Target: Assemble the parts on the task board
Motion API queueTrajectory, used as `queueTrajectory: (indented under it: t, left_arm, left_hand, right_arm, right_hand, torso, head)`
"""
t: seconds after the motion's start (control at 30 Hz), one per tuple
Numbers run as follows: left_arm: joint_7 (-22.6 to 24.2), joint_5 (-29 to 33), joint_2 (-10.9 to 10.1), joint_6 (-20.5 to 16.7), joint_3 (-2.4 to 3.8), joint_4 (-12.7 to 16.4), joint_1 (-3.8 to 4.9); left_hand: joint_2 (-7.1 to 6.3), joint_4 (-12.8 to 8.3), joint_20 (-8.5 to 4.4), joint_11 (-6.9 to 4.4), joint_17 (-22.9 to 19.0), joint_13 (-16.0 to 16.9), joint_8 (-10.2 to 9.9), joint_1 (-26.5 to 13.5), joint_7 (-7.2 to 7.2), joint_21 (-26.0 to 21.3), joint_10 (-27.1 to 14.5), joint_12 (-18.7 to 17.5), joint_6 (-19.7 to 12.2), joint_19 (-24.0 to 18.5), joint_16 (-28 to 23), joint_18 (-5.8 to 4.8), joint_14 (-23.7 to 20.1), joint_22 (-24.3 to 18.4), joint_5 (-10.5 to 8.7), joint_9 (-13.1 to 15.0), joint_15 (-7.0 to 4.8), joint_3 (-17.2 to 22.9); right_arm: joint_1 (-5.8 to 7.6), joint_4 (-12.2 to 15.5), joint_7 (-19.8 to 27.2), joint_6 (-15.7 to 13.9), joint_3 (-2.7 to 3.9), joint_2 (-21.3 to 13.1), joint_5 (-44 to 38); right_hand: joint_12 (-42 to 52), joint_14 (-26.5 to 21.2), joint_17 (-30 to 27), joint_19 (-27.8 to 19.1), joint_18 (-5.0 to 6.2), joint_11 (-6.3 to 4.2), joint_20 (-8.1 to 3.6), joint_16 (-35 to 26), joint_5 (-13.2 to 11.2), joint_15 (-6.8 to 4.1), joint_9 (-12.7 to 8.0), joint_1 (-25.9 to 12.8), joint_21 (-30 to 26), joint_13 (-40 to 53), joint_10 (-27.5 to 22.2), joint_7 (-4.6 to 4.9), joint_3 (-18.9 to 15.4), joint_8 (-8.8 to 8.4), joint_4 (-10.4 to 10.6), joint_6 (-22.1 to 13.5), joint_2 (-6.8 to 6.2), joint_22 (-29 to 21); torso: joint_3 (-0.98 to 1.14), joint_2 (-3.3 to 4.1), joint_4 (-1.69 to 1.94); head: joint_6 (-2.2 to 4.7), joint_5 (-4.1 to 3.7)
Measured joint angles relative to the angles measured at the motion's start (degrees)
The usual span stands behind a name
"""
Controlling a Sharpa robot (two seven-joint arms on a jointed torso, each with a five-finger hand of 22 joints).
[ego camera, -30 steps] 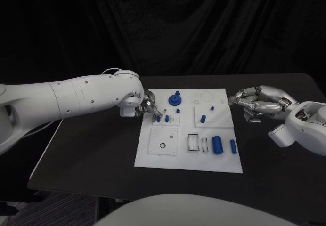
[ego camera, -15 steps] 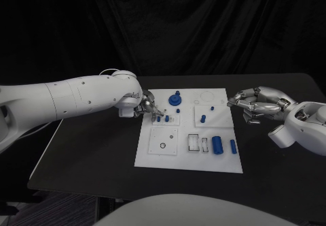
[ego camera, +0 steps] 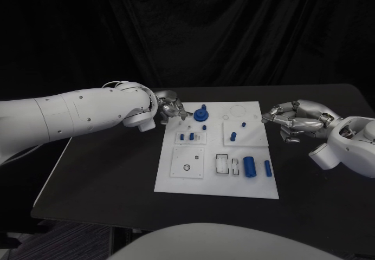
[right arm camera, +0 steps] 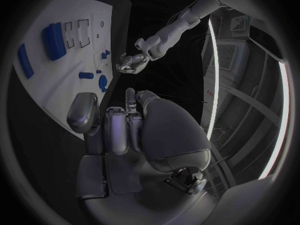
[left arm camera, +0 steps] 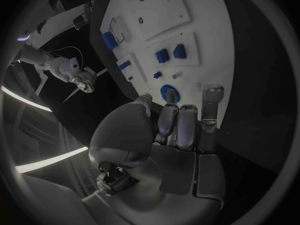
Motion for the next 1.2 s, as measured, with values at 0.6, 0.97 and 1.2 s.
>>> queueTrajectory:
  t: [0.6,0.97,1.2]
  left_arm:
    - [27.04,-13.38,3.58,-14.96,0.03,-5.77,-0.49]
    - [31.06,-23.13,7.41,-16.64,0.00,-10.59,-2.10]
    - [31.47,-28.72,8.62,-16.70,0.01,-11.74,-2.83]
  left_hand:
    - [-2.59,-3.70,1.26,1.43,-18.16,-26.43,-1.64,24.99,0.29,9.13,-40.71,-40.14,-8.36,1.85,-10.24,0.42,-17.29,0.04,-1.88,-3.24,0.34,12.35]
    - [-5.16,-3.49,-1.62,-0.90,-9.26,-36.08,-7.74,22.88,-2.49,27.33,-35.79,-43.24,-5.96,17.36,-1.83,-2.36,0.81,0.03,-7.23,-11.86,-2.41,14.84]
    - [-7.77,-3.24,-2.27,-1.44,-11.43,-43.80,-11.78,21.92,-5.40,27.00,-35.18,-48.20,-3.51,18.16,-2.26,-3.25,1.58,0.03,-7.61,-19.39,-3.06,14.96]
  right_arm:
    - [-0.08,-0.80,-0.04,0.19,0.01,0.12,-1.17]
    - [-0.13,-0.94,-0.04,0.29,0.00,0.01,-1.61]
    - [-0.37,-1.05,-0.03,0.36,0.00,0.00,-1.85]
  right_hand:
    - [0.00,0.00,0.00,0.00,0.00,0.00,0.00,0.00,0.66,0.00,0.05,0.22,0.00,0.00,0.00,0.00,0.15,0.00,-0.15,0.00,-0.22,0.06]
    - [0.00,0.00,0.00,0.00,0.00,0.00,0.00,0.00,1.33,0.00,0.15,0.44,0.00,0.00,0.00,0.00,0.32,0.00,-0.32,0.00,-0.44,0.12]
    - [-0.22,0.00,0.00,0.00,0.00,0.00,0.00,0.00,1.71,0.00,0.15,0.44,0.00,0.03,0.01,0.00,0.31,0.00,-0.32,0.00,-0.44,0.11]
  torso:
    - [-0.01,-0.01,0.03]
    - [-0.04,0.18,-0.08]
    - [-0.01,0.25,-0.13]
  head:
    - [0.00,-0.10]
    - [0.00,-0.16]
    - [0.00,-0.08]
